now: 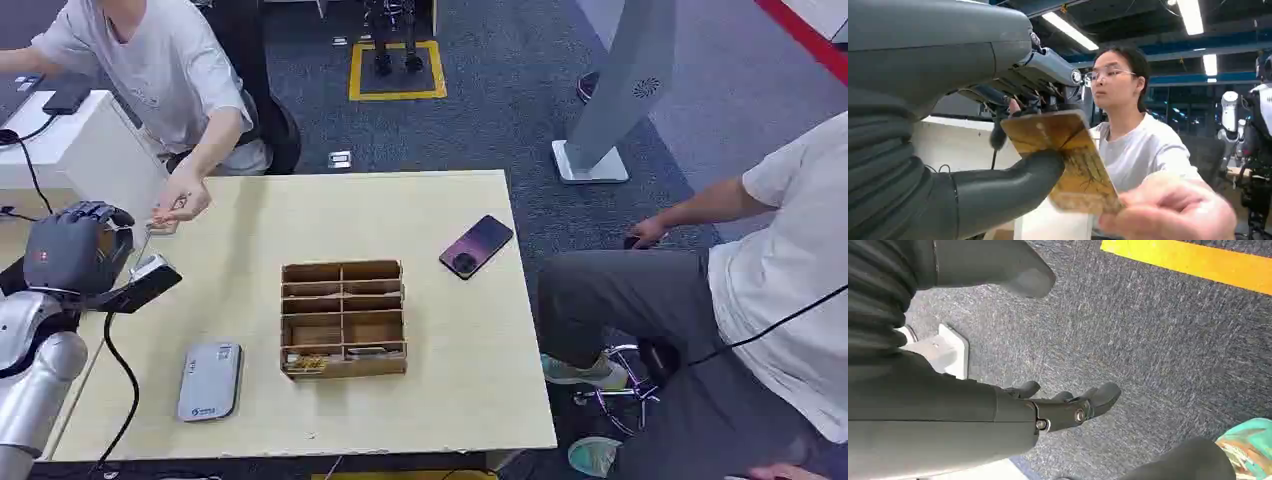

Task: Pass the card to the sensor for recognition and then transmit it.

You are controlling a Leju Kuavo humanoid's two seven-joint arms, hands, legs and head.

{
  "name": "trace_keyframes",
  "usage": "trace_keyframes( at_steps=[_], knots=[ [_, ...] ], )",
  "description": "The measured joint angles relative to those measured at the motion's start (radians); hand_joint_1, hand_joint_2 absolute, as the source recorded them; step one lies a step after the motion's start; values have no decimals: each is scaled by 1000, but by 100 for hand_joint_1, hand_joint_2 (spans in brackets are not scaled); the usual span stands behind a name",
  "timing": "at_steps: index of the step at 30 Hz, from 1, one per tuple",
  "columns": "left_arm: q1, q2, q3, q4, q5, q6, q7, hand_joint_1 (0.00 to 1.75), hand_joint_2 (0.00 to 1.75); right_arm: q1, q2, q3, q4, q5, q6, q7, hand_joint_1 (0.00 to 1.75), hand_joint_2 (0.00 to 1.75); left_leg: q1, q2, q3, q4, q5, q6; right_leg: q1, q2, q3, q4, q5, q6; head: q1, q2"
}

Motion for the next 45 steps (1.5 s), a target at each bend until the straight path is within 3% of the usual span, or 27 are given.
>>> trace_keyframes(
  at_steps=[11,17,20,27,29,37,45],
  knots=[
    [23,1,1,-2,23,3,-6,175,175,0,0,3,0,-6,-3,1,0,175,0,0,0,0,0,0,0,0,0,0,0,0,0,0],
    [60,-4,17,-35,158,-42,-64,175,175,0,0,7,0,-12,-5,2,0,175,0,0,0,0,0,0,0,0,0,0,0,0,0,0],
    [68,-20,31,-61,241,-134,-36,175,175,0,0,7,0,-24,-8,4,0,175,0,-1,0,0,0,0,0,-1,0,0,0,0,0,0],
    [115,-66,50,-157,508,-394,90,175,175,6,6,7,0,-71,-19,8,0,175,0,0,0,0,0,0,0,0,0,0,0,0,0,0],
    [151,-68,55,-197,579,-440,110,175,175,11,10,6,1,-87,-24,7,0,175,0,0,0,0,0,0,0,0,0,0,0,0,0,0],
    [255,-65,64,-306,612,-473,130,175,175,22,17,5,7,-105,-24,6,0,175,0,-1,-1,0,-1,0,0,0,0,0,-1,0,0,0],
    [352,-42,79,-351,569,-472,142,175,175,25,24,4,14,-126,-27,-6,0,175,0,0,0,0,0,0,0,0,0,0,0,0,0,0]
  ],
)
